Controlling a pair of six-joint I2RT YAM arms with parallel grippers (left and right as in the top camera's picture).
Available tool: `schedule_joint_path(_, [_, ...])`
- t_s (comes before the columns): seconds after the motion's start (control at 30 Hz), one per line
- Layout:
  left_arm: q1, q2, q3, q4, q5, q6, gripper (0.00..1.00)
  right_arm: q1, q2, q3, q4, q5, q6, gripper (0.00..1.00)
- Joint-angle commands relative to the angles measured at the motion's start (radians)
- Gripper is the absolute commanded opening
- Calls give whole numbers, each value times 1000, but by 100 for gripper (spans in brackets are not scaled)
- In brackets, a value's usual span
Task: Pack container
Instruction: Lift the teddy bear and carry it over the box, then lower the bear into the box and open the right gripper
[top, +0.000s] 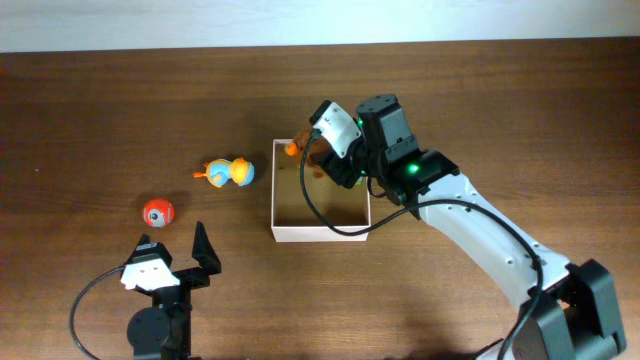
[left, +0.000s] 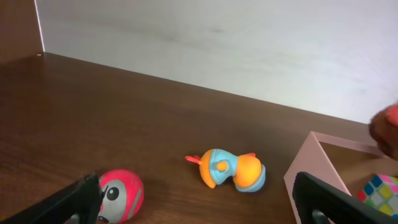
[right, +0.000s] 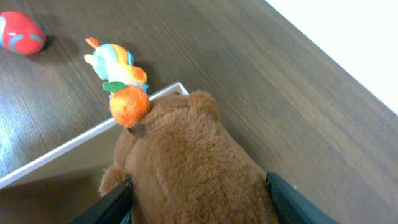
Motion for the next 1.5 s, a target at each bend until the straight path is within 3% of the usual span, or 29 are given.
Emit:
schedule_joint_path(0.0, [4, -10, -5, -1, 14, 13, 99, 6, 50, 23, 33, -82, -44, 58])
schedule_joint_path(0.4, [4, -10, -5, -1, 14, 13, 99, 51, 157, 23, 120, -98, -52, 58])
schedule_joint_path(1.2, [4, -10, -5, -1, 14, 13, 99, 41, 164, 23, 101, -27, -68, 58])
schedule_joint_path(1.47, [4, -10, -5, -1, 14, 13, 99, 44, 140, 40, 108, -29, -26, 84])
